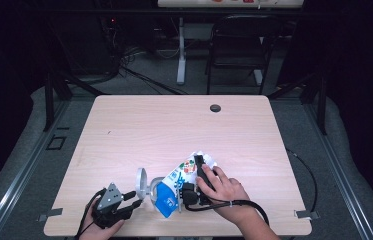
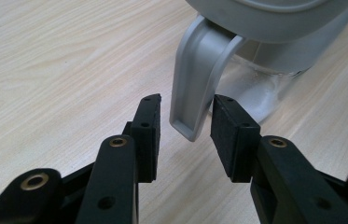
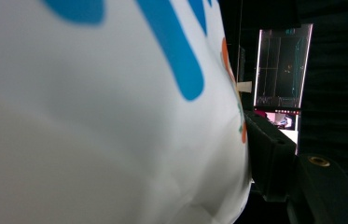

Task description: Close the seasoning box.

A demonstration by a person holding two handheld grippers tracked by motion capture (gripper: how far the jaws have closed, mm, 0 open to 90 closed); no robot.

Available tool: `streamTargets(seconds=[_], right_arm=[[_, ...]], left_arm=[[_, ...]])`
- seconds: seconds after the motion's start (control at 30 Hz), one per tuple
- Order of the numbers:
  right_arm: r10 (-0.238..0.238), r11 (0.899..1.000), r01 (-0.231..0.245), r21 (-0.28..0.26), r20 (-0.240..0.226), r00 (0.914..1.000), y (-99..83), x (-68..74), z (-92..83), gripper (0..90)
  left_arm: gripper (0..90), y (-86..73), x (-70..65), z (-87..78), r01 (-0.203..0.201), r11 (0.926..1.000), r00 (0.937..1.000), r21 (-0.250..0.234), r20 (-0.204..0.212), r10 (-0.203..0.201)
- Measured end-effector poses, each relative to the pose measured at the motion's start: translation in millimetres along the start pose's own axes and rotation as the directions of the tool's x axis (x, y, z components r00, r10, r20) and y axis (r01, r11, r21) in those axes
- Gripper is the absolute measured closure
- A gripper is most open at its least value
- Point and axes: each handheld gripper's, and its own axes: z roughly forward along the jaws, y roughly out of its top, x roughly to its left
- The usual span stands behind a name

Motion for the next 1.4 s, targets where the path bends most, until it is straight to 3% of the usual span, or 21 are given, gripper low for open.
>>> streamTargets(seconds=[0.23, 0.83, 1.13, 1.4], right_arm=[[-0.011, 1.0, 0.011, 0.019, -0.004, 0.9999, 1.2, -0.7, -1.6, 44.2], [-0.019, 1.0, 0.019, 0.0, 0.006, 0.9998, 2.0, -1.2, -0.2, 44.7], [-0.037, 0.999, 0.036, 0.026, 0.01, 0.9993, 3.1, -2.4, -2.5, 44.9], [-0.022, 1.0, 0.022, 0.005, 0.007, 0.9997, 2.3, -1.0, -0.8, 44.9]], left_arm=[[63.7, -0.2, 0.3, 0.1, -0.001, 1.0, 1.0, 0.001, 0.0, 0.001], [63.7, 0.0, 0.3, -0.1, 0.0, 1.0, 1.0, -0.001, 0.001, 0.0], [63.7, 0.0, 0.1, 0.0, -0.001, 1.0, 1.0, 0.0, 0.0, 0.001], [63.7, -0.1, -0.1, 0.5, 0.001, 1.0, 1.0, 0.0, 0.002, -0.001]])
